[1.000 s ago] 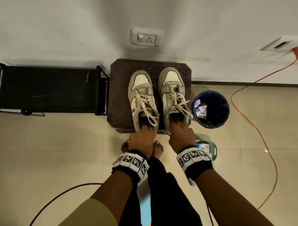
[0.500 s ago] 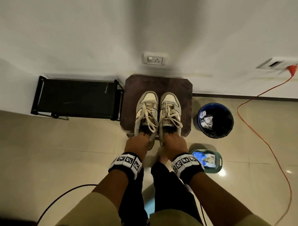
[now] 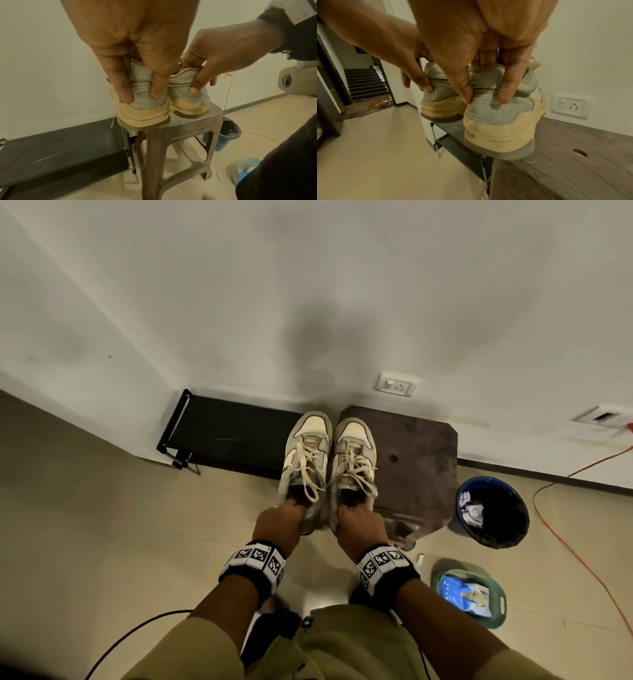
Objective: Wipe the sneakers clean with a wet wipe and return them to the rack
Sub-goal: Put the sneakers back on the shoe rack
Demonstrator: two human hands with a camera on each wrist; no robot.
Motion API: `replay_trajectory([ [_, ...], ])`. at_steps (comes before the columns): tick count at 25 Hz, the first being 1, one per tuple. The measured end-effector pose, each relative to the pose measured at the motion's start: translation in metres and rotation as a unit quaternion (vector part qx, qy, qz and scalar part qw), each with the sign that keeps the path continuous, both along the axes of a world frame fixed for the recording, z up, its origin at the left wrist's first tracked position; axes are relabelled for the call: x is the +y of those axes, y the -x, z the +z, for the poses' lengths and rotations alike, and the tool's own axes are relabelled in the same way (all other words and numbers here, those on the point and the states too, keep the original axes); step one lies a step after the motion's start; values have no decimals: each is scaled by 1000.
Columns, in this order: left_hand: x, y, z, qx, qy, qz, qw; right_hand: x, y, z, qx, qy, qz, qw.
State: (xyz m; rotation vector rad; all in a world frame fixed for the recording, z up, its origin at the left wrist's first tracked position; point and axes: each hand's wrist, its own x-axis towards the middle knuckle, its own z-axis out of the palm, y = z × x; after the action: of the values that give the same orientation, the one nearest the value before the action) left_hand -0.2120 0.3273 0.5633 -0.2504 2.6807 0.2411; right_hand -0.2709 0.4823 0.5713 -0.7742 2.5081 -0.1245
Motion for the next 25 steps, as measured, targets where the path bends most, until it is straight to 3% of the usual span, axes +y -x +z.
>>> replay_trajectory([
  [6,-117,-52,11,38,-18,8,999,-122,-58,20,54,-6,32,998],
  [11,-186,-75,16,53,-12,29,998,-190,-68,34,75,-11,62,995],
  [20,-267,-43,10,29,7,33,999,-272,-34,13,20,0,57,998],
  [25,-307,-5,-5,-41,26,32,998,-303,4,-4,-19,-9,49,999],
])
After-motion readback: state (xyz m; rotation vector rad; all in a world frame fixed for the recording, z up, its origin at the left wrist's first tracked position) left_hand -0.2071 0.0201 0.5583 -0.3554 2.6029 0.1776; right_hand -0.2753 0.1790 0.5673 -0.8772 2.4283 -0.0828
